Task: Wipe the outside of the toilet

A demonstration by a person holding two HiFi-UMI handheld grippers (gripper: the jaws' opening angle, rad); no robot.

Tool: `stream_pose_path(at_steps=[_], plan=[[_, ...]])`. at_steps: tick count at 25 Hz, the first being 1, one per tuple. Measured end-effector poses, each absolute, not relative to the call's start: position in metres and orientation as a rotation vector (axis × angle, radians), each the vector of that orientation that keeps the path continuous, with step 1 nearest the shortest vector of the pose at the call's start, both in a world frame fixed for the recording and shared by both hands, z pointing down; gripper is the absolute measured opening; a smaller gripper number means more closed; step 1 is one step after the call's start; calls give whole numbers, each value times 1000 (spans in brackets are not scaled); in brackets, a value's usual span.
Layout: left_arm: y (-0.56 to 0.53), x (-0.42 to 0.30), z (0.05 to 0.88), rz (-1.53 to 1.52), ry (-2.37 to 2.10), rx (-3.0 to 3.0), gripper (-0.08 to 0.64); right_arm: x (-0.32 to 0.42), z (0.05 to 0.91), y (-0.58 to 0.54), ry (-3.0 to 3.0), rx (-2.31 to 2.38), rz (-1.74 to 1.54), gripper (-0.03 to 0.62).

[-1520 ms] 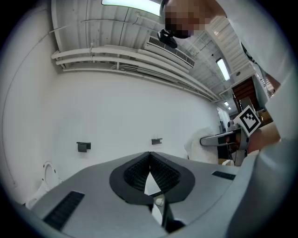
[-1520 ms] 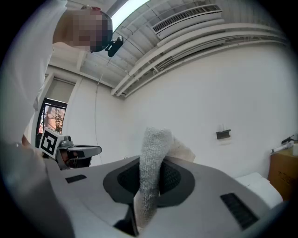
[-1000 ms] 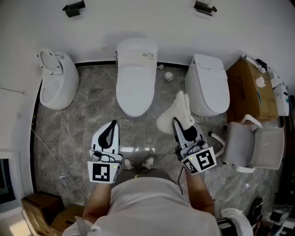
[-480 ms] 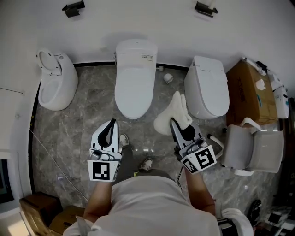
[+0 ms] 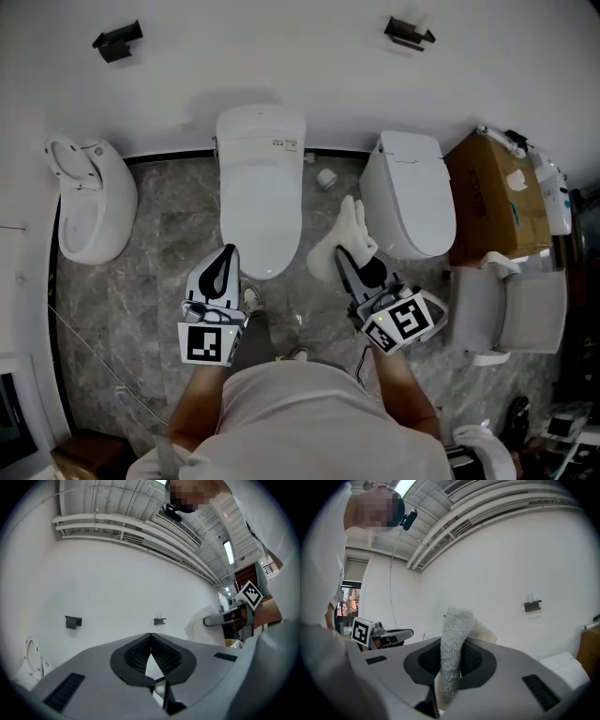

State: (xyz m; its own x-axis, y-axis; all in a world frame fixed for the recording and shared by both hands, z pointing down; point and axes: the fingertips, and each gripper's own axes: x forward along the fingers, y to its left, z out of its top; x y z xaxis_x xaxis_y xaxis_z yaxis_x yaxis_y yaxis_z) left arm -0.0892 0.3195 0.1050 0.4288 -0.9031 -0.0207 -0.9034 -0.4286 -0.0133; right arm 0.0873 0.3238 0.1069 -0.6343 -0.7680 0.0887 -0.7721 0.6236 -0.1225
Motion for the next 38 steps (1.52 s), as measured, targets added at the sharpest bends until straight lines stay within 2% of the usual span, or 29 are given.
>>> stream_pose_path(at_steps=[9, 18, 38], plan=[[189, -134, 109, 39, 1627, -2696, 17, 41, 88, 191, -2798, 1353, 288, 71], [113, -148, 119, 95, 1537, -2808, 17, 20, 96, 128, -2736, 1423, 364, 71], [19, -88, 85, 82, 1636, -2682, 17, 67, 95, 6, -2896, 1235, 461, 71]])
